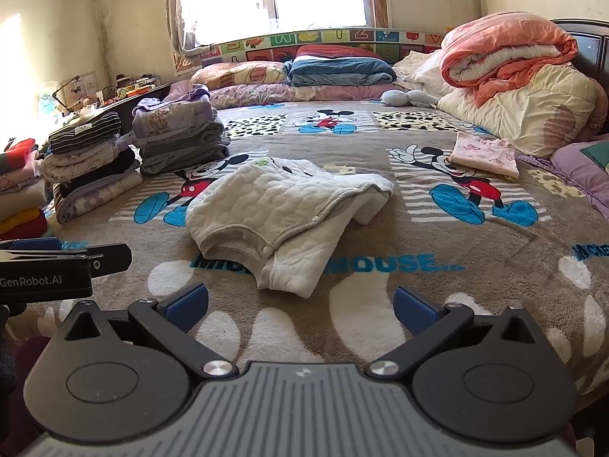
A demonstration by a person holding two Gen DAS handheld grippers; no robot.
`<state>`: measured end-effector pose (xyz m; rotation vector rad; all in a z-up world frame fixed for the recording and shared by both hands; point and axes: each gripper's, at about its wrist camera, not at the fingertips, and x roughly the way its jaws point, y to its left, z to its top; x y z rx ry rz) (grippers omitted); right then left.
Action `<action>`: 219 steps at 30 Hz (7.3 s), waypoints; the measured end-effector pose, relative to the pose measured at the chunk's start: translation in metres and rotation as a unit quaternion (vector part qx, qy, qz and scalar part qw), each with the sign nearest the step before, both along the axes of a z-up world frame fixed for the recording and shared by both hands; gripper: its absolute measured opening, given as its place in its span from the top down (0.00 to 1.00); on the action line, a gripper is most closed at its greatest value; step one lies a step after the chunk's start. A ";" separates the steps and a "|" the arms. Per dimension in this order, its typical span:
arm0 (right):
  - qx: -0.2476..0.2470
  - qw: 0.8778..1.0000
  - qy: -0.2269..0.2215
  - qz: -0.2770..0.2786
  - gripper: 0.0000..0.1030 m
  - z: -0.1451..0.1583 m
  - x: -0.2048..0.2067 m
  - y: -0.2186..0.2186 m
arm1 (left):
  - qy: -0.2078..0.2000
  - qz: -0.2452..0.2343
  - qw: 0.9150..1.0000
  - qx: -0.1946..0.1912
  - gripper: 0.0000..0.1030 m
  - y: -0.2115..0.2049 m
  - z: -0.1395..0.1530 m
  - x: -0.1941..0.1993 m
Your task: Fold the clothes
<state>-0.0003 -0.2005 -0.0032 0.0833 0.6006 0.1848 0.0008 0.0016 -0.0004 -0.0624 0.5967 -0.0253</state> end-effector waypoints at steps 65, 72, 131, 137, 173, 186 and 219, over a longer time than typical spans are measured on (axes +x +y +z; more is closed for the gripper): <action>-0.013 1.000 0.026 0.002 0.00 -0.016 0.011 0.003 | 0.023 -0.001 0.999 0.023 0.00 0.006 -0.029 0.014; -0.007 1.000 0.024 0.002 0.00 -0.020 0.013 0.000 | 0.013 -0.018 0.999 0.034 0.00 0.002 -0.033 0.018; -0.283 0.928 -0.237 0.054 0.52 -0.120 0.081 0.041 | -0.216 -0.208 0.885 0.356 0.55 0.009 -0.126 0.145; -0.291 0.924 -0.240 0.059 0.62 -0.115 0.086 0.031 | -0.196 -0.198 0.907 0.316 0.82 -0.007 -0.119 0.147; -0.140 0.915 -0.374 0.053 0.98 0.084 -0.018 -0.050 | -0.341 -0.099 0.921 0.160 0.94 -0.004 0.057 -0.012; -0.073 0.958 -0.227 0.160 0.77 0.053 0.009 -0.035 | -0.267 -0.083 0.950 0.136 0.95 0.008 0.018 0.056; -0.222 0.955 -0.163 0.110 0.92 -0.015 -0.022 0.040 | -0.248 -0.072 0.964 0.062 0.95 0.027 0.036 0.055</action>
